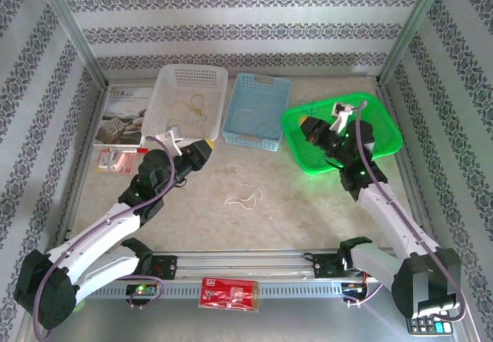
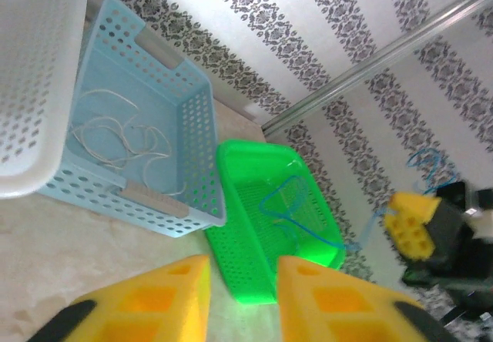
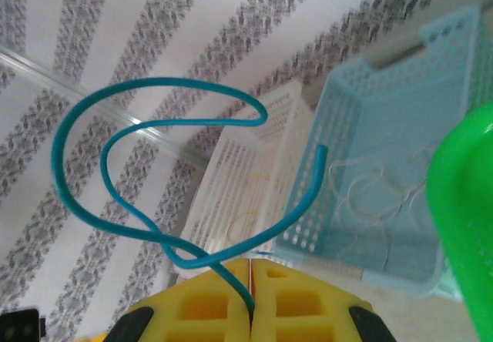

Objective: Untangle the cables

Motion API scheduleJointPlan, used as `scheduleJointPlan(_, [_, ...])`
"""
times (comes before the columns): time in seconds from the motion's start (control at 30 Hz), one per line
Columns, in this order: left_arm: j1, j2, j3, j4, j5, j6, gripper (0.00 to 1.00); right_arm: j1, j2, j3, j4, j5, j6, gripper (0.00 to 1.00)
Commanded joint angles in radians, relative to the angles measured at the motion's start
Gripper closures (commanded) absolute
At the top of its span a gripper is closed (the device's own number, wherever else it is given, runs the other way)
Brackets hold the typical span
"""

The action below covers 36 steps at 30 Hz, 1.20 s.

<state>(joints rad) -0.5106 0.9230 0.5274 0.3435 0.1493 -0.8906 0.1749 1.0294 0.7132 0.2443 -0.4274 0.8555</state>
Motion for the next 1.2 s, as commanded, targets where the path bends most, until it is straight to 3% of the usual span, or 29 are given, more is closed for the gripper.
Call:
scheduleJointPlan(0.0, [0.007,0.008,0.011,0.000,-0.008,0.026,0.58,-0.038,0.012,0.074,-0.040,0.034,-0.067,1.00])
scheduleJointPlan(0.3, [0.007,0.011,0.025,-0.025,0.011,0.036,0.38,-0.169,0.056,0.157,-0.079,0.057,-0.139,1.00])
scheduleJointPlan(0.73, [0.007,0.013,0.045,-0.071,0.040,0.058,0.29,-0.290,0.110,0.095,-0.145,0.143,-0.239,1.00])
scheduleJointPlan(0.8, [0.007,0.016,0.049,-0.081,0.046,0.063,0.28,-0.305,0.144,0.087,-0.158,0.147,-0.255,0.86])
scheduleJointPlan(0.87, [0.007,0.019,0.052,-0.091,0.052,0.065,0.25,-0.321,0.174,0.084,-0.166,0.135,-0.269,0.57])
scheduleJointPlan(0.9, [0.006,0.021,0.053,-0.095,0.055,0.067,0.24,-0.327,0.187,0.086,-0.176,0.124,-0.273,0.49])
scheduleJointPlan(1.0, [0.007,0.018,0.054,-0.111,0.057,0.068,0.19,-0.334,0.179,0.079,-0.181,0.113,-0.278,0.40])
scheduleJointPlan(1.17, [0.007,0.017,0.046,-0.119,0.046,0.071,0.04,-0.334,0.137,0.077,-0.190,0.080,-0.271,0.39])
